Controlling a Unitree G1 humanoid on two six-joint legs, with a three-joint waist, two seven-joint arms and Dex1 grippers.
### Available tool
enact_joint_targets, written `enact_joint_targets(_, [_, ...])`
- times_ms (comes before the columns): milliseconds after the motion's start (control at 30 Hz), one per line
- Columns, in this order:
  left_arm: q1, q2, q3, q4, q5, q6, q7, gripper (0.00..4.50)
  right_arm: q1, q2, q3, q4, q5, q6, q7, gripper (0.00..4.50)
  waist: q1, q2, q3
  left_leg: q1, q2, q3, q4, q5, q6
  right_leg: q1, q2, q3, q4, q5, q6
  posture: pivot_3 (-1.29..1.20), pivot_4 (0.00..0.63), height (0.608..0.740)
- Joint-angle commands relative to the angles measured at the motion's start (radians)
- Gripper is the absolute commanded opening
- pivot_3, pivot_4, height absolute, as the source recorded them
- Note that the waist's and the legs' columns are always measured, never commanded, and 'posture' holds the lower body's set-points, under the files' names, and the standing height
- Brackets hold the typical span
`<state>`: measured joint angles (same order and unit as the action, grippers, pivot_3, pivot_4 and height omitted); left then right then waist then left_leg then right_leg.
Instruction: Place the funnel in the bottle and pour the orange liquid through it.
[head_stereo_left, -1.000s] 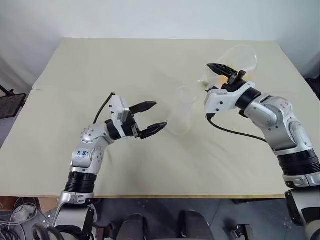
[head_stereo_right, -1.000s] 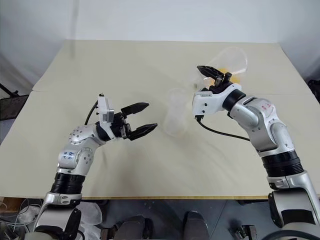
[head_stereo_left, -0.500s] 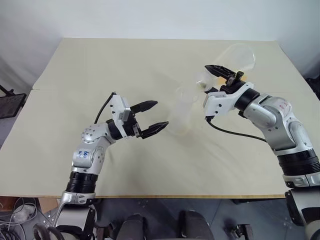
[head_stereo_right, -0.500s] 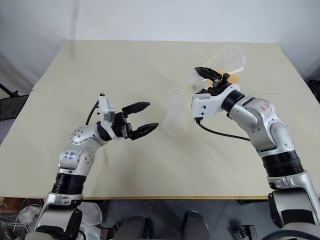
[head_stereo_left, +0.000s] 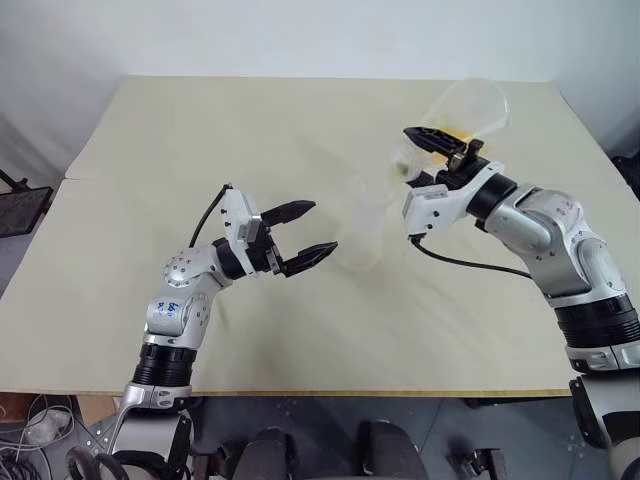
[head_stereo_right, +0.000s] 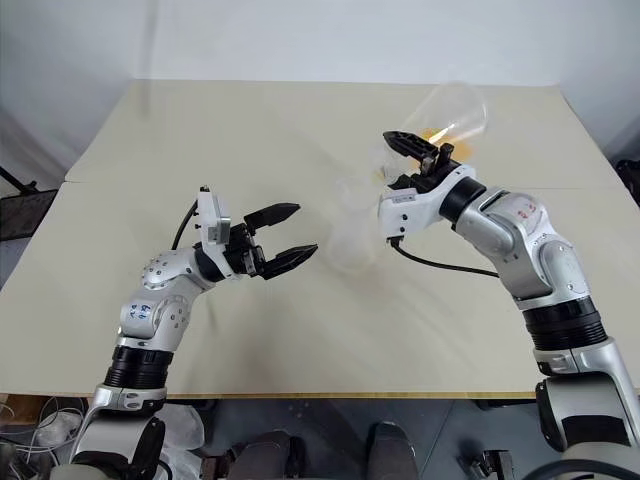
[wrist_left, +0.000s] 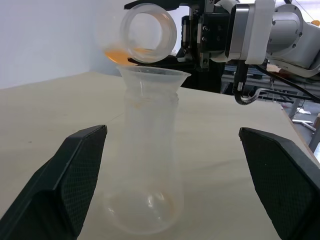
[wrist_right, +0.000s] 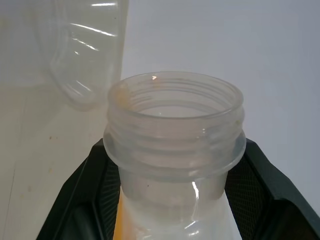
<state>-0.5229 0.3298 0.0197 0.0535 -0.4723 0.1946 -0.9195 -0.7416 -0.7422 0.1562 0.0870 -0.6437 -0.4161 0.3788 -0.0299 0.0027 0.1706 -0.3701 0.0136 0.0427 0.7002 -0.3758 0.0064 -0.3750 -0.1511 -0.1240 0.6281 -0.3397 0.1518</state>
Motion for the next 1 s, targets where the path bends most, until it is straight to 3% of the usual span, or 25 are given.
enact_joint_targets(33, [-0.012, -0.005, -0.004, -0.036, -0.004, -0.007, 0.003, 4.50, -0.032, -0.016, -0.009, -0.019, -0.003, -0.025, -0.025, 2.43, 0.000, 0.000, 0.000, 0.000, 0.000, 0.000, 0.000, 0.000, 0.000, 0.000, 0.000, 0.000, 0.000, 0.000, 0.000, 0.00, 0.150, 0.740])
enact_joint_targets(1000, [-0.012, -0.035, -0.004, -0.033, -0.003, -0.012, 0.020, 4.50, -0.065, -0.026, -0.012, 0.004, -0.120, -0.050, -0.096, 2.43, 0.000, 0.000, 0.000, 0.000, 0.000, 0.000, 0.000, 0.000, 0.000, 0.000, 0.000, 0.000, 0.000, 0.000, 0.000, 0.00, 0.150, 0.740])
